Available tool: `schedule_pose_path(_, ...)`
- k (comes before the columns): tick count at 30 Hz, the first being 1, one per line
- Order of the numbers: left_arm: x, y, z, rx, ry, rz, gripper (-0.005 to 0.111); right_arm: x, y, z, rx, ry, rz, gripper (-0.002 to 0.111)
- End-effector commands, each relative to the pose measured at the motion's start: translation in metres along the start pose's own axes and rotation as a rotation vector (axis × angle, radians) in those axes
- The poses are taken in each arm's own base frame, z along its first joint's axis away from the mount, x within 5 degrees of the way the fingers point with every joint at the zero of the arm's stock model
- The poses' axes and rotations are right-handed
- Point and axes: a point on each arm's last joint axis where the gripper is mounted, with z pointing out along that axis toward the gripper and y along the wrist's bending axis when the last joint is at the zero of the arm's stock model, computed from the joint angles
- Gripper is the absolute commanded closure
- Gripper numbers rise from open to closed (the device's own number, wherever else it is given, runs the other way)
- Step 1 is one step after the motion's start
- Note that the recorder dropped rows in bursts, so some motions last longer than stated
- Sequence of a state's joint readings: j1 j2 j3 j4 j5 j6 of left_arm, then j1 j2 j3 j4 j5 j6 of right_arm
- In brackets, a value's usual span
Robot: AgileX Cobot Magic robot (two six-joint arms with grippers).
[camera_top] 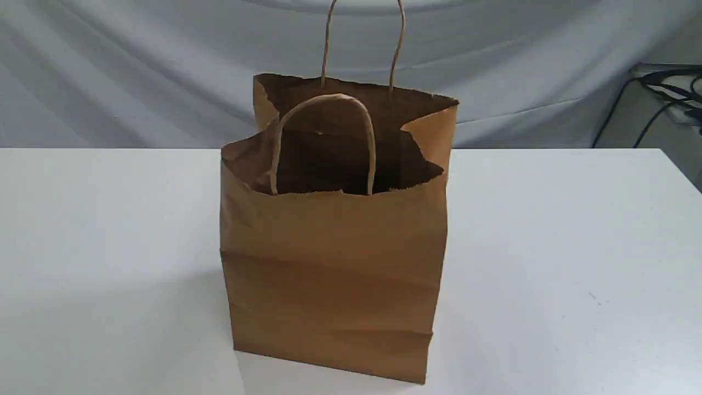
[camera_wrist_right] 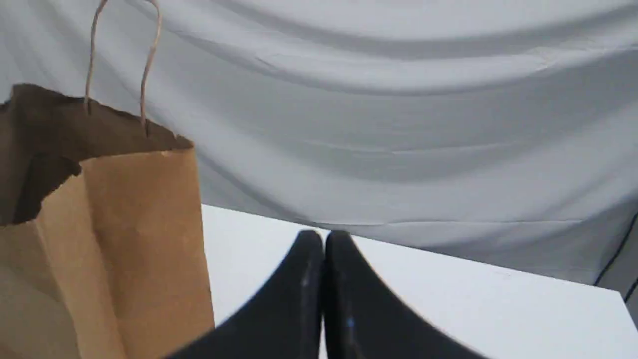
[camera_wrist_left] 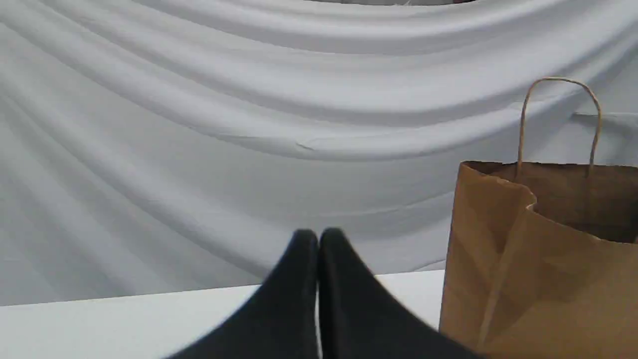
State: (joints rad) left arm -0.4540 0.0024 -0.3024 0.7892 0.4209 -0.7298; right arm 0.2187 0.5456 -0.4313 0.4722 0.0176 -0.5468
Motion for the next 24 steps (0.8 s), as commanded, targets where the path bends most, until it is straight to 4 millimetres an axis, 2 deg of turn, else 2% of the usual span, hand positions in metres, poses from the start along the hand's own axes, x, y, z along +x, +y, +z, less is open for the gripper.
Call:
schedule_pose_path(1,0.002,0.000,0.000,0.004,0.007,-0.014,0.107,0.008,-0.003,-0.019,0.052,-0.086,-0.025,0.108)
schedule_pose_path(9,0.002,0.000,0.000,0.004,0.007,-0.014,0.107,0.070,-0.009,-0.043,0.187,-0.088,0.023,0.108)
schedule_pose_path(13,0.002,0.000,0.000,0.004,0.007,-0.014,0.107,0.088,-0.009,-0.052,0.230,-0.109,0.052,0.108)
schedule_pose_path(17,0.002,0.000,0.000,0.004,0.007,-0.012,0.107,0.099,-0.009,-0.059,0.265,-0.146,0.065,0.108)
schedule_pose_path(24,0.002,0.000,0.000,0.004,0.007,-0.012,0.107,0.095,-0.010,-0.065,0.294,-0.217,0.052,0.108)
